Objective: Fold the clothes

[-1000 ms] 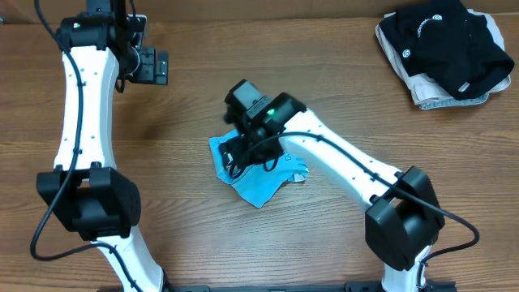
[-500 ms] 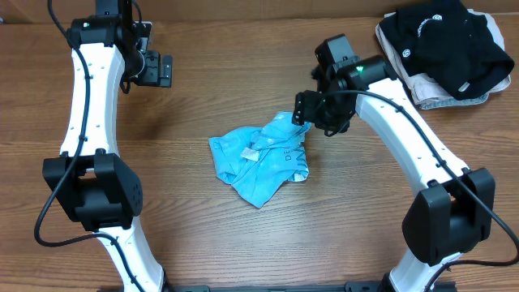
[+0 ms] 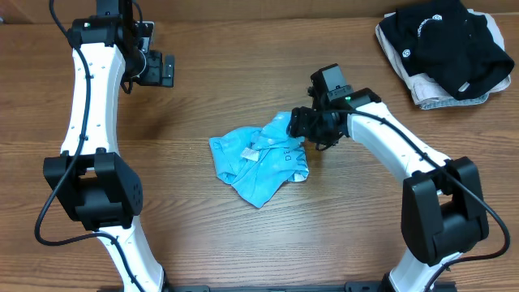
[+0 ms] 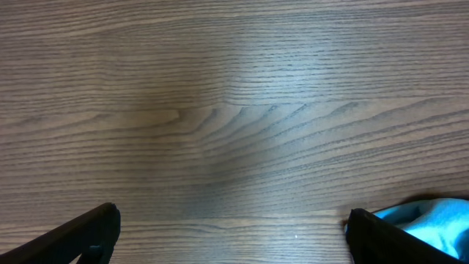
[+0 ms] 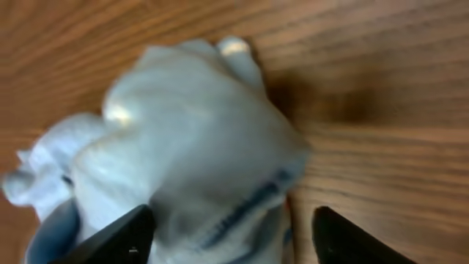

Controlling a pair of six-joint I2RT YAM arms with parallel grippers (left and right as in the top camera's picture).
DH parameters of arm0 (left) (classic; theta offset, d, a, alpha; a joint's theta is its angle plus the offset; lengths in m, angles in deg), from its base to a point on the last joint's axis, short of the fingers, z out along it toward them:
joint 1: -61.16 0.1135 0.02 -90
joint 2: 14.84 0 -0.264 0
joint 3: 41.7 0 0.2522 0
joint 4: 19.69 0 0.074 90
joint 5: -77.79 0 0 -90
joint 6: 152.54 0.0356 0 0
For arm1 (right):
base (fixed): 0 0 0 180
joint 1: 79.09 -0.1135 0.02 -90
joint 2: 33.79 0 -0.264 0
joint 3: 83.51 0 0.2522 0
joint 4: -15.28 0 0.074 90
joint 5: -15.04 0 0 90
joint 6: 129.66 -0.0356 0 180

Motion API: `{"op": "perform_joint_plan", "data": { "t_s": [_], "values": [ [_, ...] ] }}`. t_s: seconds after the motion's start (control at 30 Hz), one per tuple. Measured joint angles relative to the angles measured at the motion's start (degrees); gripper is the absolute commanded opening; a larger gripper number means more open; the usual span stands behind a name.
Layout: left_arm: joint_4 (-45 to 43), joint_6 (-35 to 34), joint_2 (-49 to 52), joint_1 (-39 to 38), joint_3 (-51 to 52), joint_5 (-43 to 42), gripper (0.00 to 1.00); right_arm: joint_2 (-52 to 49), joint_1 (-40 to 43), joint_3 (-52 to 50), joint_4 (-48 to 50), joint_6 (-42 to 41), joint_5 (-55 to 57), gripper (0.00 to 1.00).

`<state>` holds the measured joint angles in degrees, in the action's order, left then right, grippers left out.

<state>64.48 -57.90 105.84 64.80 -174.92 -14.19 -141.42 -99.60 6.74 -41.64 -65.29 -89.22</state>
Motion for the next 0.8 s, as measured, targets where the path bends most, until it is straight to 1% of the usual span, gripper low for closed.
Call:
{"op": "perform_joint_plan", "data": {
  "t_s": [0.07,0.1,0.13,0.17,0.2,0.23,0.4,0.6,0.73,0.8],
  "values": [
    [0.02,0.00,0.00,0.00,0.00,0.00,1.00,0.00,-0.22,0.00,1.33,-0.20,-0.13,0.38],
    [0.00,0.00,0.00,0.00,0.00,-0.02,1.00,0.00,-0.31,-0.02,1.73,-0.28,-0.26,0.33],
    [0.00,0.00,0.00,0.00,0.00,-0.04,1.00,0.00,-0.37,-0.04,1.99,0.11,-0.39,0.23],
    [0.02,0.00,0.00,0.00,0.00,-0.15,1.00,0.00,-0.48,-0.04,2.10,-0.11,-0.39,0.17],
    [0.00,0.00,0.00,0.00,0.00,-0.20,1.00,0.00,-0.52,-0.04,2.23,-0.13,-0.37,0.08],
    [0.02,0.00,0.00,0.00,0.00,-0.22,1.00,0.00,-0.55,-0.07,2.32,-0.22,-0.35,0.04],
    [0.00,0.00,0.00,0.00,-0.02,-0.28,1.00,0.00,-1.51,-0.07,3.52,-0.02,-0.50,0.04],
    [0.00,0.00,0.00,0.00,0.00,-0.39,1.00,0.00,-4.87,0.81,4.17,0.22,-1.77,0.04],
    [-0.02,0.00,0.00,0.00,0.00,-0.42,1.00,0.00,-8.66,3.06,6.36,0.22,-2.10,0.04],
    [-0.09,0.00,0.00,0.00,-0.02,-0.44,1.00,0.00,-11.34,3.67,9.40,0.22,-2.27,0.04]
  ]
}}
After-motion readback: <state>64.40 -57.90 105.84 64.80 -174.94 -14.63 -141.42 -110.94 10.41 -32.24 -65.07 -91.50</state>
